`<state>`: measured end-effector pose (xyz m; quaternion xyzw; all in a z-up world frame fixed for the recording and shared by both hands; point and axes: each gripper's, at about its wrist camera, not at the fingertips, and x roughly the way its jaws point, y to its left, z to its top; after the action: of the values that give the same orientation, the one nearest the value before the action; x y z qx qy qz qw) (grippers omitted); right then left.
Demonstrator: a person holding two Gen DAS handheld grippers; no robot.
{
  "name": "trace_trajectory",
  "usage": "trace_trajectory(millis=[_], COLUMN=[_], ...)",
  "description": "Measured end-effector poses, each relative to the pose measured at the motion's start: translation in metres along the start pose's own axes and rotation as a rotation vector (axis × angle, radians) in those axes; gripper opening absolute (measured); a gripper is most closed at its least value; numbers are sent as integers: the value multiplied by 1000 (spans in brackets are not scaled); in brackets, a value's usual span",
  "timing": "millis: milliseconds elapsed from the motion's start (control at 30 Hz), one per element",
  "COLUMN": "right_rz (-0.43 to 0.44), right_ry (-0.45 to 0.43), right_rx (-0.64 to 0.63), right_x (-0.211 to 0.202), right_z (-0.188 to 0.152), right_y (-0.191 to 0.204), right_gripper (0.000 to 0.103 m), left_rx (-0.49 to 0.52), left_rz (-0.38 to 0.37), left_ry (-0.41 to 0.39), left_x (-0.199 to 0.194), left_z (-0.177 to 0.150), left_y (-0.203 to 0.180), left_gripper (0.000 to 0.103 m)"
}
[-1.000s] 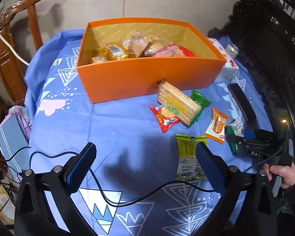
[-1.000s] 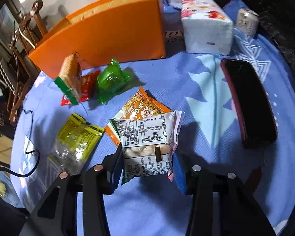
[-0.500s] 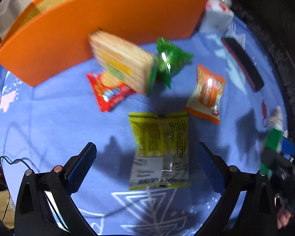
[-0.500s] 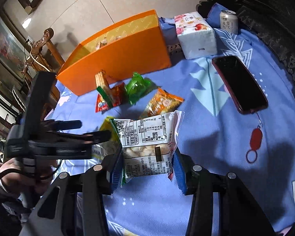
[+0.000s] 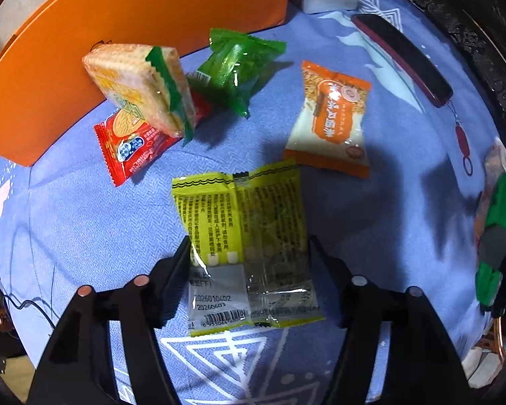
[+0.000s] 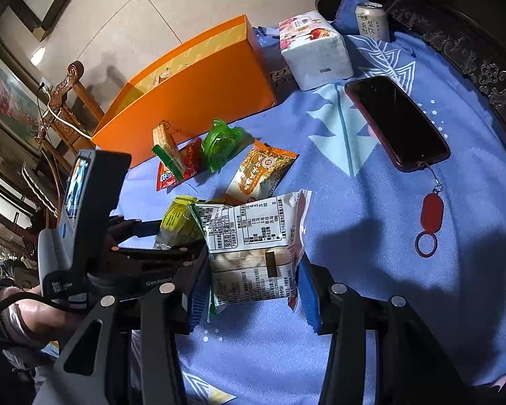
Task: Organize snacks
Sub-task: 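Lift both bags over the orange box and open both grippers to drop them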
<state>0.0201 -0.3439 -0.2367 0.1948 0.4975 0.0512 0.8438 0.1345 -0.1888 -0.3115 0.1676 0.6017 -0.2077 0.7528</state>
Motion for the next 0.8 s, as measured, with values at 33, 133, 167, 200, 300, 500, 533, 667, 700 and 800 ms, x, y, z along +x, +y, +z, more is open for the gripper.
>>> trace_trajectory(millis=[33, 133, 167, 200, 300, 500, 533, 667, 700, 800], right_rz=[0, -4, -5, -6, -7, -14, -15, -3, 1, -2], right_ry=[-1, -9, -10, -13, -19, -26, -31, -51, -55, -70], right_rx=[2, 1, 1, 1, -3, -43, -54, -89, -105, -175], right_x=[0, -2, -2, -3, -5, -11, -13, -22, -23, -25], right_z=[0, 0, 0, 0, 1, 7, 10, 24, 30, 52], right_y=[0, 0, 0, 1, 3, 16, 19, 34, 38, 55], right_gripper=[47, 47, 47, 47, 47, 47, 47, 47, 47, 47], left_rx=[3, -11, -15, -16, -7, -27, -40, -70, -83, -137], left_rz=[-6, -45, -46, -46, -40, -27, -28, 2, 9, 22], left_ry=[-2, -10, -19, -31, -78, -193, -217, -298, -316, -377], left_x=[-1, -7, -10, -15, -34, -79, -89, -118, -127, -148], left_z=[-1, -8, -10, -13, -20, -25, -27, -23, -23, -14], left_y=[0, 6, 8, 11, 22, 43, 50, 70, 77, 97], left_gripper=[61, 60, 60, 60, 60, 60, 60, 60, 61, 61])
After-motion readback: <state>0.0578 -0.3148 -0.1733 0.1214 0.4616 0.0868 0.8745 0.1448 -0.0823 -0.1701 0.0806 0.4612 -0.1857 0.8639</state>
